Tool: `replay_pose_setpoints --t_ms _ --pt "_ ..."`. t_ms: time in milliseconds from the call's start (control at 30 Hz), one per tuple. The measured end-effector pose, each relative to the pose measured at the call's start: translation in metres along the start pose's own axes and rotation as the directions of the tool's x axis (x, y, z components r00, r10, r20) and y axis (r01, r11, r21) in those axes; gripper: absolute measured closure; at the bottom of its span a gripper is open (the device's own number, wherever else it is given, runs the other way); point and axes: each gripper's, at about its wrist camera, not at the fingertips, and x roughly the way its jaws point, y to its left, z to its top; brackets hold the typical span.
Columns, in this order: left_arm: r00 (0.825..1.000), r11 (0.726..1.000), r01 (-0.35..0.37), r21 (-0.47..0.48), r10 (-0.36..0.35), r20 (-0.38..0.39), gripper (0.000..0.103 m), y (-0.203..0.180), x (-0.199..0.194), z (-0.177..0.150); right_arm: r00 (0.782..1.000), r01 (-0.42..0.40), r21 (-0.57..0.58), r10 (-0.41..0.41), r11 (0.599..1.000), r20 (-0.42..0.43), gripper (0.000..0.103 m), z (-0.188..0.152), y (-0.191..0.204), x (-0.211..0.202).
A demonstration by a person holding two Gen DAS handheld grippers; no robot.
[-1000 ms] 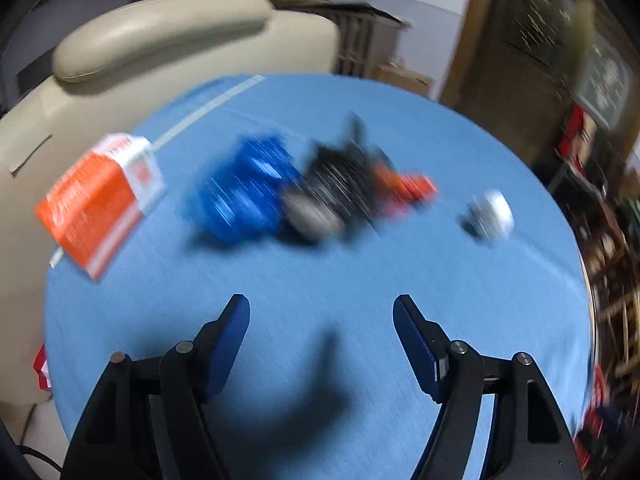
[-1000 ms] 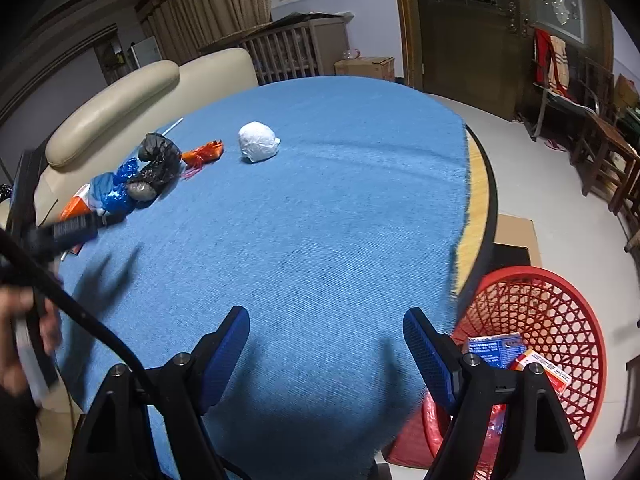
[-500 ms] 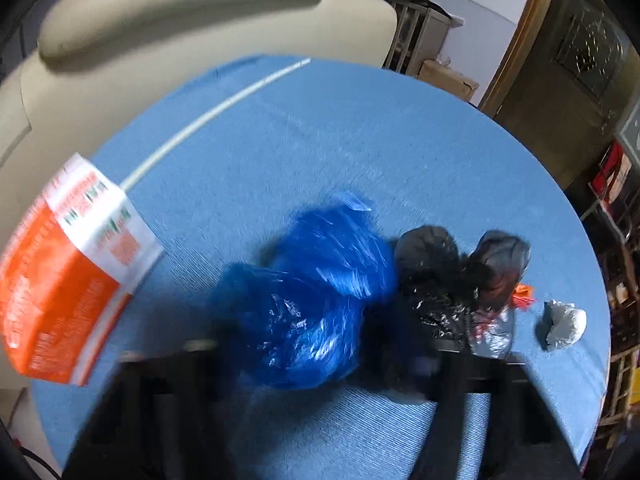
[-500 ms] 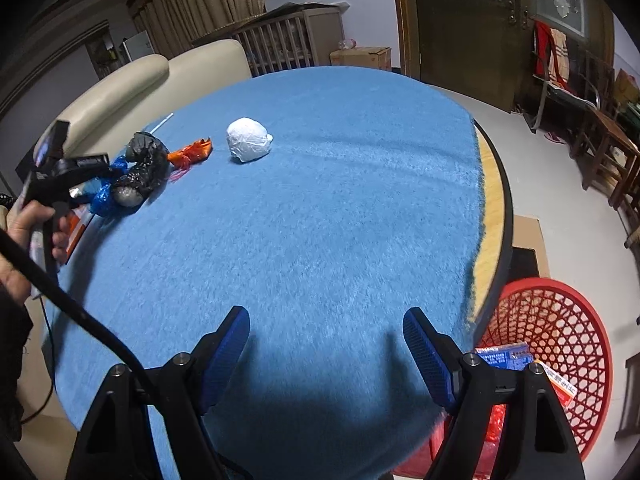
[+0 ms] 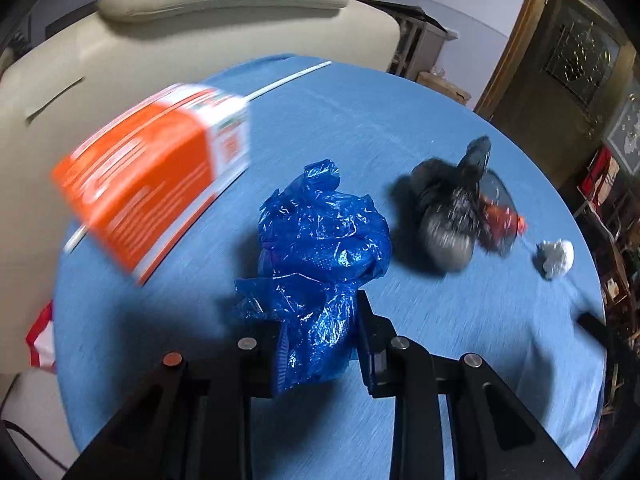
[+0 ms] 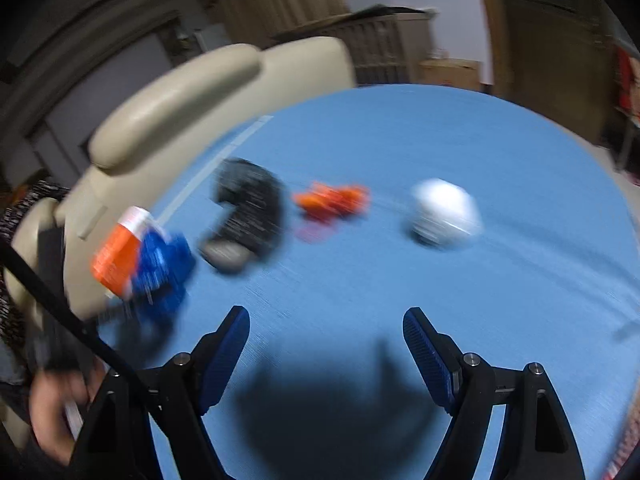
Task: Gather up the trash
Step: 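Grasp the blue plastic bag with left tool while right grasps the black bag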
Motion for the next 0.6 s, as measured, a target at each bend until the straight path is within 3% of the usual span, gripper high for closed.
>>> replay_pose_setpoints --t_ms 100,367,433,600 --pt "1.0 1.0 -0.017 0.014 0.017 0.008 0.072 0.008 -0.012 -0.017 0.997 -0.072 0.012 0.072 0.997 0.009 0.021 0.024 0.026 0.035" --pt "1.0 1.0 -0.017 0.012 0.016 0.009 0.072 0.018 -0.02 -0.025 0.999 -0.033 0.039 0.034 0.999 -0.02 0.024 0.046 0.065 0.101" --pt "1.0 1.0 -0.016 0.013 0.016 0.006 0.072 0.013 -0.016 -0.02 0.997 -0.024 0.041 0.027 0.999 -0.068 0.069 0.046 0.067 0.117" --pt "1.0 1.0 -0.022 0.004 0.022 0.001 0.073 0.009 -0.012 -0.011 0.996 -0.029 -0.022 0.027 0.999 -0.09 0.071 0.04 0.071 0.108"
